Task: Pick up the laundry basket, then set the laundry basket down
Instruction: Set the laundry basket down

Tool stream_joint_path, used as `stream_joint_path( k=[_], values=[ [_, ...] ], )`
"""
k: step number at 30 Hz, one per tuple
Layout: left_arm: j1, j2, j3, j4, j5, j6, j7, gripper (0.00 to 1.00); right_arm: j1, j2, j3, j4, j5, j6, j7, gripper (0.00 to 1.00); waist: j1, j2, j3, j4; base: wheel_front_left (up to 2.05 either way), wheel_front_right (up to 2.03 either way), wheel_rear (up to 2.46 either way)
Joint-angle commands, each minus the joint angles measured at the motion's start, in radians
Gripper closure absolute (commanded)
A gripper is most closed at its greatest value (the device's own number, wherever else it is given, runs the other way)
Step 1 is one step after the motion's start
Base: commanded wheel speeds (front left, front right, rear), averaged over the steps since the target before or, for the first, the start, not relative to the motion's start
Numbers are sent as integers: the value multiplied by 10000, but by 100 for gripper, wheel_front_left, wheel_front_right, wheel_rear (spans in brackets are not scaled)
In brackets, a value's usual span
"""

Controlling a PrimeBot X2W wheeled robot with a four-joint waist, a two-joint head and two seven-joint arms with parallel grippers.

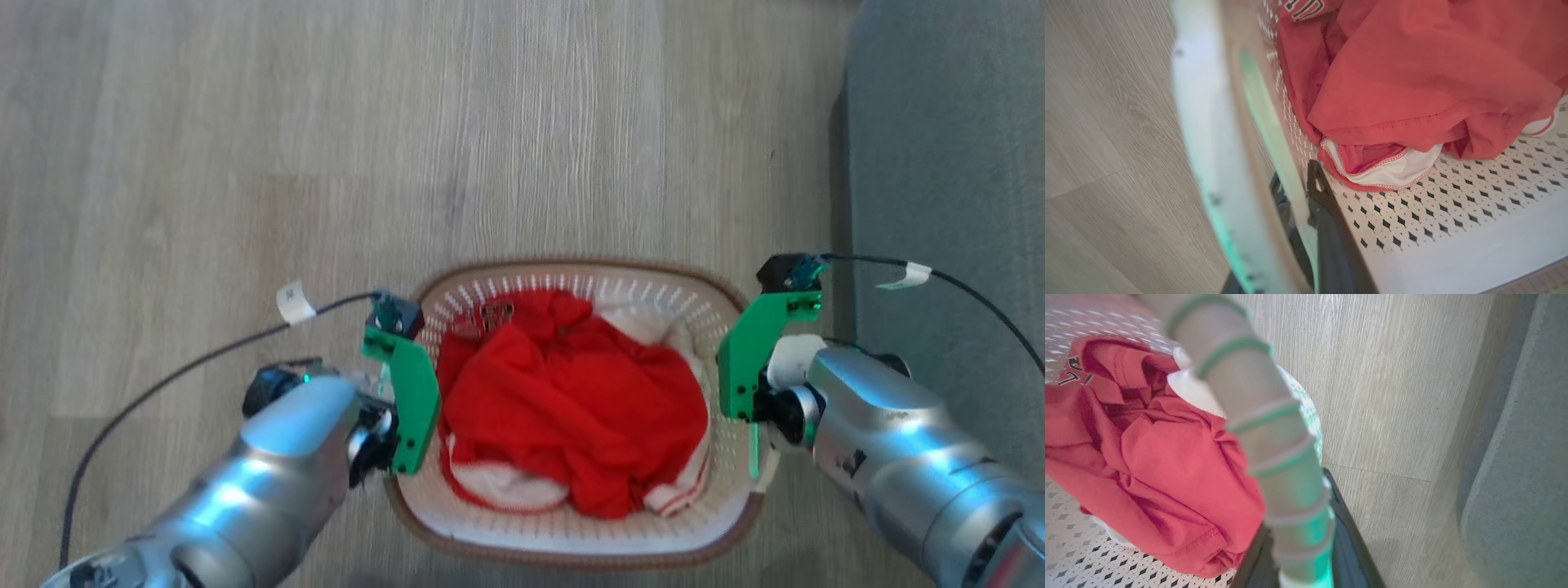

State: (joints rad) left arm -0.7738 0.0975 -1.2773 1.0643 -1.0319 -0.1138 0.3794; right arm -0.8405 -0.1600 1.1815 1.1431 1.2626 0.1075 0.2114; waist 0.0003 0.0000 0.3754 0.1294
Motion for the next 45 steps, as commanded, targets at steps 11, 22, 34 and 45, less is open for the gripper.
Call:
stream_joint_path(
  k=[11,22,34,45],
  values=[
    [-1163,-438,50,401,523,-168,-1284,100,-647,544,53,27,-252,232,-1491,100,-3,0,2495,-311,0,0,0],
    [-2013,-470,39,511,567,-157,-1976,100,-1480,789,45,569,-455,232,-2402,100,-3,0,3980,-383,0,0,0],
    [-2482,-472,34,76,246,-5,-2205,100,-2543,836,176,1063,-802,232,-2842,100,-3,0,4868,-205,0,0,0],
    [-2525,-472,5,-54,229,245,-2541,100,-2622,917,243,1249,-833,232,-2790,100,-3,0,5126,-176,0,0,0]
  ],
)
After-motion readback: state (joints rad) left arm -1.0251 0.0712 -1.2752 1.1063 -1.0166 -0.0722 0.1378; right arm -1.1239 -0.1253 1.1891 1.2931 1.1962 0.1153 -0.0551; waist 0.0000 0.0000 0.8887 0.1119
